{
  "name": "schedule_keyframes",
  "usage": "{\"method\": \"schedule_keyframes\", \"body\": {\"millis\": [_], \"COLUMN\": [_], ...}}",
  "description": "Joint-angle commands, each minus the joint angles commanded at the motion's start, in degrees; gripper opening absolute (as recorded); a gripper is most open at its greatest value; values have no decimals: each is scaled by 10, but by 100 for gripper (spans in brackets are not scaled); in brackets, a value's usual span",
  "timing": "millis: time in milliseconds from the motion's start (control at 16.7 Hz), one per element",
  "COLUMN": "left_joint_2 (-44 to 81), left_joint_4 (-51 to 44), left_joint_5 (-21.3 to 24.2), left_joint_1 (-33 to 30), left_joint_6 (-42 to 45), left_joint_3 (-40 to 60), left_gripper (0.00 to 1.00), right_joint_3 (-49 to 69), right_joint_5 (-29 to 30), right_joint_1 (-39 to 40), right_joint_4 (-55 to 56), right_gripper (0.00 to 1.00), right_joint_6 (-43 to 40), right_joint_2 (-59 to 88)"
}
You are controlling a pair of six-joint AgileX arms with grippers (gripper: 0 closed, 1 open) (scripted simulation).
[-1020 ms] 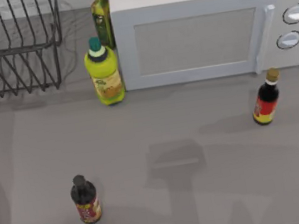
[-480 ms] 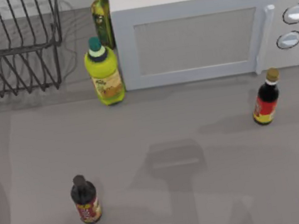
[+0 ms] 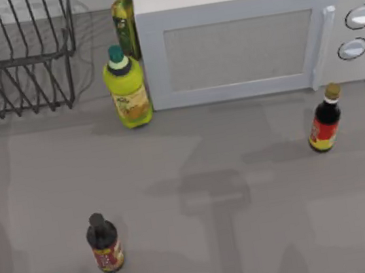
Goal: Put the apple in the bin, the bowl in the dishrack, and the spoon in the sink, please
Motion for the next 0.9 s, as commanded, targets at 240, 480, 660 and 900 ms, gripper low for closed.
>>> {"method": "schedule_keyframes", "body": {"millis": [240, 480, 660, 900], "left_joint_2": [138, 234, 262, 262], "left_joint_4": [188, 315, 346, 346], "left_joint_5": [-18, -33, -37, -37], "left_joint_1": [-18, -32, -37, -37], "left_joint_6": [-2, -2, -1, -1], "left_joint_3": [-33, -69, -81, -81], "left_gripper": [0, 0, 0, 0], "right_joint_3": [0, 0, 0, 0], "right_joint_5": [0, 0, 0, 0], "right_joint_1": [0, 0, 0, 0], "right_joint_4": [0, 0, 0, 0], "right_gripper": [100, 100, 100, 100], "right_joint_6": [0, 0, 0, 0], "right_joint_2": [0, 0, 0, 0]}}
